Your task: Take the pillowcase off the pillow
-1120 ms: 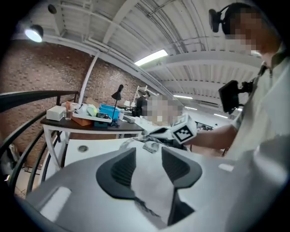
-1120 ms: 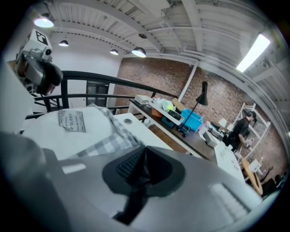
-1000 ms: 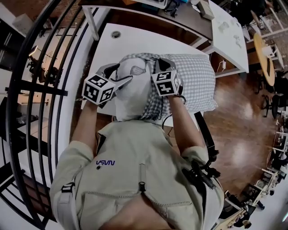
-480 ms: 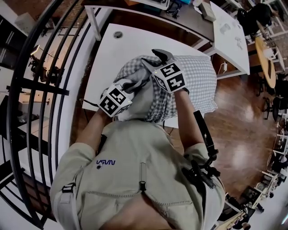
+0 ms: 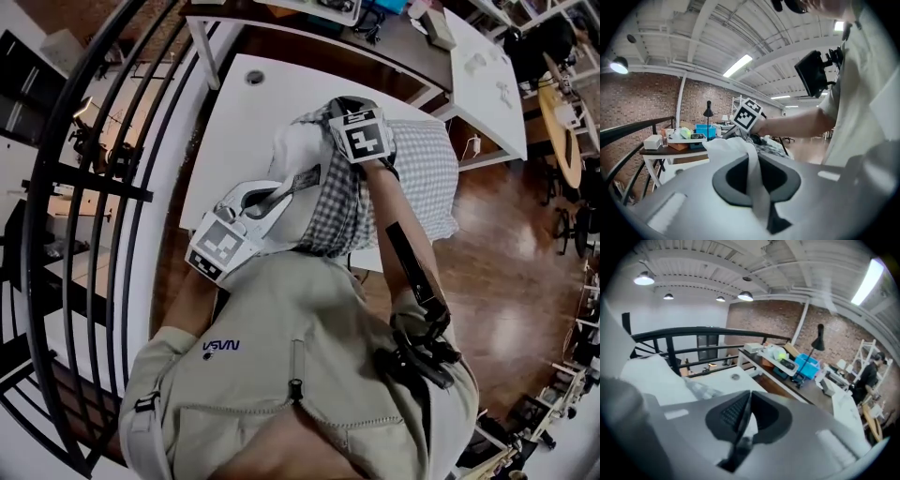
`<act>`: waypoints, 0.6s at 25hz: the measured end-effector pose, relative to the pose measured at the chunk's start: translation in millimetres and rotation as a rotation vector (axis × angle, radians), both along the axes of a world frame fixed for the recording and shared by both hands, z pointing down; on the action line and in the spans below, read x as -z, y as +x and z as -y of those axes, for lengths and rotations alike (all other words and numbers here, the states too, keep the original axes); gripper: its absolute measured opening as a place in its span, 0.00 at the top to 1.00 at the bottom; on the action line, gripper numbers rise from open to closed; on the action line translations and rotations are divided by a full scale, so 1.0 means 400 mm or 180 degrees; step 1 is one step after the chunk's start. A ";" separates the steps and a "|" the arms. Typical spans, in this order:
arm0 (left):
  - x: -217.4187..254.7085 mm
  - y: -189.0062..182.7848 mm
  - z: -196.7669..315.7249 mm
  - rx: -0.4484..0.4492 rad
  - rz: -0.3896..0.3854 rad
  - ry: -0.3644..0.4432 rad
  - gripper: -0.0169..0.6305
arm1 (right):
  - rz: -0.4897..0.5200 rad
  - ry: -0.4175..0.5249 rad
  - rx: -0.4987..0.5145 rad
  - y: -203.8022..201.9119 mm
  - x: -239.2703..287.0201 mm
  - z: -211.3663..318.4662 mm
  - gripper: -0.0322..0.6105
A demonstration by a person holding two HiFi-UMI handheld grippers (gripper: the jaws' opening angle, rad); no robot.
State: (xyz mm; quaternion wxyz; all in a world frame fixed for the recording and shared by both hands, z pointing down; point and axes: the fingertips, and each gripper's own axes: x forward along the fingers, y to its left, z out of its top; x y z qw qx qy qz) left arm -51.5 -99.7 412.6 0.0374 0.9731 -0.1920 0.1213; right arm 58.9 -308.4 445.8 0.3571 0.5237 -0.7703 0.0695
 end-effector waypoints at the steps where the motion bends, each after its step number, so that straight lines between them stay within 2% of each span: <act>1: 0.016 -0.022 0.001 0.0064 -0.0086 0.0022 0.92 | -0.0100 0.0085 -0.0185 0.050 0.006 0.012 0.94; 3: 0.035 -0.065 0.019 0.0241 -0.0202 0.0002 0.93 | -0.0251 0.0182 -0.0576 0.165 0.010 0.019 0.94; 6: 0.008 -0.111 0.081 0.0365 -0.0360 -0.0160 0.93 | -0.0202 0.0116 -0.1135 0.304 -0.020 -0.012 0.94; 7: -0.015 -0.120 0.110 0.0400 -0.0414 -0.0285 0.93 | -0.0186 0.0140 -0.1155 0.313 -0.023 -0.019 0.94; 10: -0.082 -0.111 0.189 0.0468 -0.0461 -0.0557 0.93 | -0.0130 0.0190 -0.0925 0.272 -0.046 -0.026 0.94; 12: -0.119 -0.089 0.226 0.0520 -0.0388 -0.0586 0.92 | -0.0042 0.0146 -0.0765 0.238 -0.070 -0.035 0.92; 15: -0.167 -0.086 0.275 0.0801 -0.0271 -0.0606 0.86 | 0.0107 0.0307 -0.0538 0.197 -0.052 -0.044 0.90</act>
